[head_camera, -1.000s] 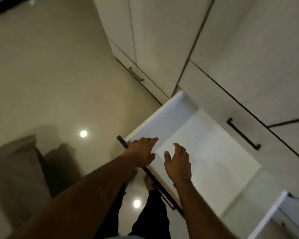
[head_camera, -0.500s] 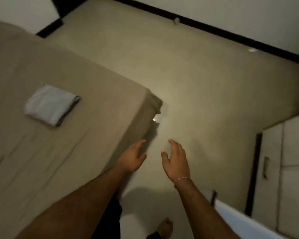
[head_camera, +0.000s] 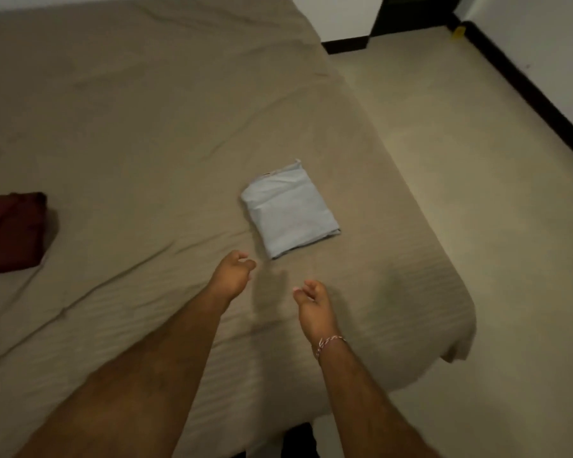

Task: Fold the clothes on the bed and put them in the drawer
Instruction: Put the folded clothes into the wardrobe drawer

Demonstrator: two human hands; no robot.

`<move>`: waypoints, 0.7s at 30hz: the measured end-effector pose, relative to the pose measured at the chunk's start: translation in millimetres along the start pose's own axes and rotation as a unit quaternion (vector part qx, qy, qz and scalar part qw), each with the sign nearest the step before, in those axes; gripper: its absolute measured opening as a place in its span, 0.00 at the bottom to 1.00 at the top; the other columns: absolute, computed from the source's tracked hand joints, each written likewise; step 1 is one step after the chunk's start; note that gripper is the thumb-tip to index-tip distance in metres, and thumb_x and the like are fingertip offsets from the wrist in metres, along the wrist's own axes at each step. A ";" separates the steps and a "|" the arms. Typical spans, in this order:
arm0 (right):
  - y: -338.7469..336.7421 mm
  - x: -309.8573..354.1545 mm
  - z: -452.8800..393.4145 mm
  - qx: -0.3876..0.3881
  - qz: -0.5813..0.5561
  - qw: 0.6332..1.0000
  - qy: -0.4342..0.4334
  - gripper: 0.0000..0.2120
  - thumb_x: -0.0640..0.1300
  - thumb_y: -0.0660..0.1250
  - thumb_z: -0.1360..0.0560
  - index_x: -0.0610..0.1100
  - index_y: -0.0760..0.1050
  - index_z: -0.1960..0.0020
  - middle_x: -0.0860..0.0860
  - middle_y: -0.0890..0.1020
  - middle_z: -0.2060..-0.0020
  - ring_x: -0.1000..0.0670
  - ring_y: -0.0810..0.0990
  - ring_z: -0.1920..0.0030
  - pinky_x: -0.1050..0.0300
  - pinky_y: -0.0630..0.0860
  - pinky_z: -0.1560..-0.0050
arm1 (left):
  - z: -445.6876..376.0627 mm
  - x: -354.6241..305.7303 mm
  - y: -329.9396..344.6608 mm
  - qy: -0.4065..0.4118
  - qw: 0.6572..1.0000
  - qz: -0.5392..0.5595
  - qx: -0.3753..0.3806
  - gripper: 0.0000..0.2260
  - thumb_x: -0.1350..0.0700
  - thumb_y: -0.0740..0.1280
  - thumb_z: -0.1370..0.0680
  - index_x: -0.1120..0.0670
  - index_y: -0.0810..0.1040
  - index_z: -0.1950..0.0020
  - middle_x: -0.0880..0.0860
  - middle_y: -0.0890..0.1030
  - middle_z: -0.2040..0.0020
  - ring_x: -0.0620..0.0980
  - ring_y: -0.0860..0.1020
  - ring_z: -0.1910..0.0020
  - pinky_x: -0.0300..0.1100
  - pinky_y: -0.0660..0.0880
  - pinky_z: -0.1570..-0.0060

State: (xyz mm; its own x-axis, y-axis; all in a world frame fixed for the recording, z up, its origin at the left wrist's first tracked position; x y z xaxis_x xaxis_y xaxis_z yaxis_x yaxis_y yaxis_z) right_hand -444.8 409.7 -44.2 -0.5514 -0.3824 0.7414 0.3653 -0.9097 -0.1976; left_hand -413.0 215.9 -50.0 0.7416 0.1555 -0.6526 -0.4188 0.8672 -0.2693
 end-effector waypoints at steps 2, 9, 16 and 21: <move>19.5 9.5 -41.7 0.022 -0.019 0.999 0.031 0.22 0.53 0.73 0.26 0.49 0.73 0.36 0.50 0.81 0.44 0.47 0.80 0.42 0.43 0.75 0.32 | -29.7 -0.9 -2.1 -0.022 0.999 0.022 -0.014 0.16 0.57 0.67 0.19 0.56 0.75 0.31 0.59 0.82 0.42 0.56 0.82 0.48 0.46 0.76 0.45; 44.2 16.1 -172.7 0.027 -0.132 0.985 0.107 0.18 0.47 0.70 0.20 0.48 0.70 0.33 0.49 0.80 0.40 0.49 0.77 0.46 0.44 0.76 0.37 | -107.9 -2.2 23.5 -0.080 0.992 0.084 -0.045 0.17 0.57 0.68 0.19 0.52 0.71 0.30 0.54 0.81 0.50 0.52 0.81 0.54 0.45 0.73 0.53; 50.0 -13.9 -238.3 0.075 -0.120 0.984 0.109 0.20 0.39 0.68 0.19 0.46 0.65 0.30 0.51 0.77 0.43 0.59 0.75 0.52 0.54 0.70 0.43 | -184.7 -8.6 63.0 -0.167 0.963 0.212 -0.021 0.11 0.53 0.70 0.19 0.54 0.78 0.38 0.54 0.83 0.41 0.53 0.79 0.49 0.44 0.74 0.58; 36.7 -21.2 -238.0 0.064 -0.145 0.977 0.144 0.19 0.43 0.70 0.20 0.46 0.69 0.32 0.49 0.80 0.40 0.53 0.79 0.47 0.52 0.72 0.40 | -200.8 -26.1 97.5 -0.153 0.941 0.302 -0.011 0.15 0.56 0.77 0.24 0.57 0.82 0.40 0.57 0.87 0.45 0.58 0.85 0.49 0.51 0.83 0.56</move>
State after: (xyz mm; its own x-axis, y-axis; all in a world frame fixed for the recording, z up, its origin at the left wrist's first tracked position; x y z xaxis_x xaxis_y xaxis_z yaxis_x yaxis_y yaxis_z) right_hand -598.3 345.9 -219.9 -0.8270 -0.1589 0.5393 0.2434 -0.9659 0.0887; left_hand -578.4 201.4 -201.5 0.4792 0.7491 -0.4574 -0.8210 0.5668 0.0681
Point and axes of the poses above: each hand's wrist, its own z-axis away from the middle knuckle, its own y-axis out of the palm, x = y × z, the point moved 2 cm from there along -z, towards the middle knuckle
